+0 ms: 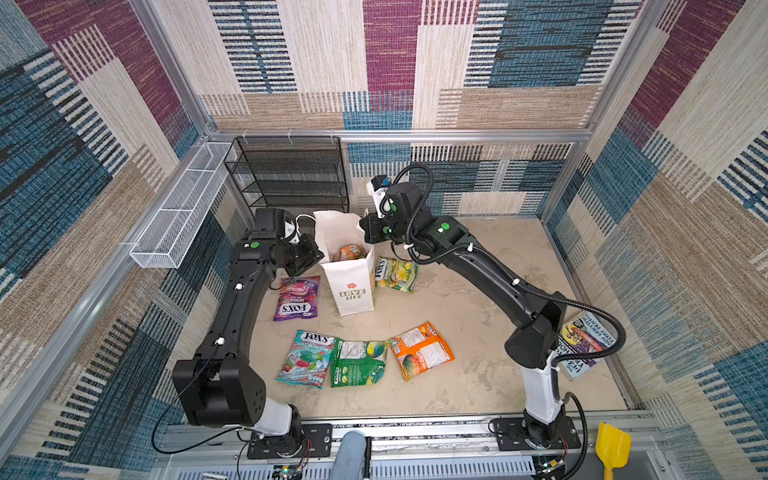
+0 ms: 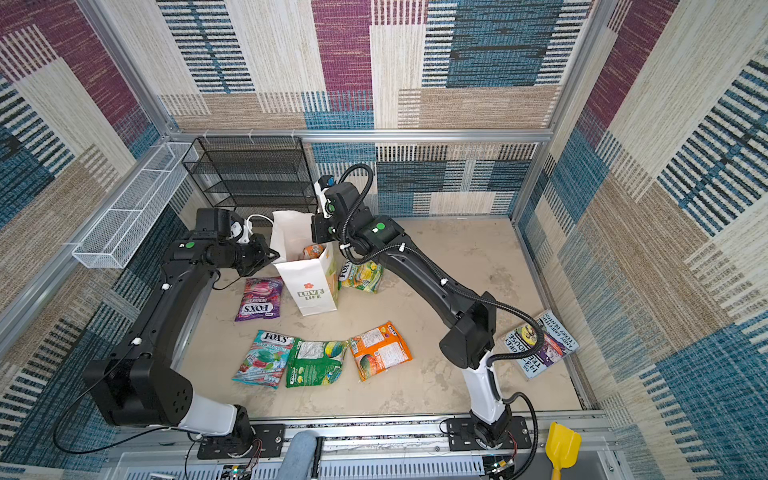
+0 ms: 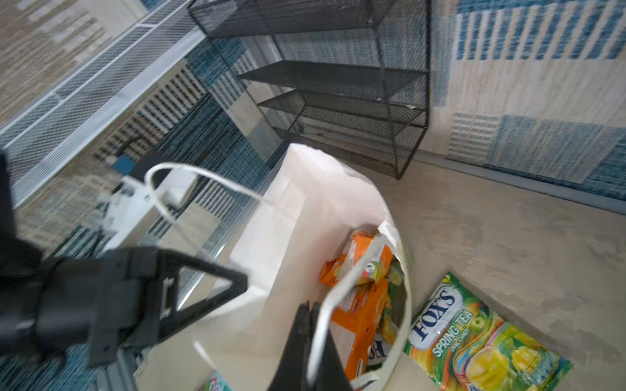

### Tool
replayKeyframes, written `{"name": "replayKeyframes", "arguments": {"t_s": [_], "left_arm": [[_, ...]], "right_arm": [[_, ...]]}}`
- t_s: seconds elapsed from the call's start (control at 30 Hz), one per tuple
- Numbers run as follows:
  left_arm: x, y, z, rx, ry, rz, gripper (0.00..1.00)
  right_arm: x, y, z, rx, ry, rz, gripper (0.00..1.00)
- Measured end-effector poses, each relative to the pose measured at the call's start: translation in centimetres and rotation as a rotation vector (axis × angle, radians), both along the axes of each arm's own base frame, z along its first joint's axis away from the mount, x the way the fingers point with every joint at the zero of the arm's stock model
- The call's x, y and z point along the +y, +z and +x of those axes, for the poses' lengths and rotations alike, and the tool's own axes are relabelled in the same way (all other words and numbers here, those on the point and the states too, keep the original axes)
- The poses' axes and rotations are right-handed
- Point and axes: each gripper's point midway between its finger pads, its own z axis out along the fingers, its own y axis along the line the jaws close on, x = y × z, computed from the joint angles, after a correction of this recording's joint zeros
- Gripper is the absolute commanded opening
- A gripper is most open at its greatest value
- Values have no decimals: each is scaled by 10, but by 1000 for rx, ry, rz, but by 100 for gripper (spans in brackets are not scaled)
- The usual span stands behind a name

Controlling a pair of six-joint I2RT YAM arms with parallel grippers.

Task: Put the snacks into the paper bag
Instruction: 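Withdraw the right gripper from the bag toward the green spring tea packet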

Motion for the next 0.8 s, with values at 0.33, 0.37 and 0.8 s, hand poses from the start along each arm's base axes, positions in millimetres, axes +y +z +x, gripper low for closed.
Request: {"name": "replayKeyframes", "arguments": {"t_s": [0.33,0.37,0.8], "left_arm": [[-1,-5,1,18,-7,-17,1],[-1,-5,1,18,-7,-17,1],[0,-3,0,13,-4,-18,2]], "right_arm": [[-5,8,-15,-15,41,52,0],[-5,7,-14,-15,40,55,0],[-7,-11,11,10,0,68,14]]}}
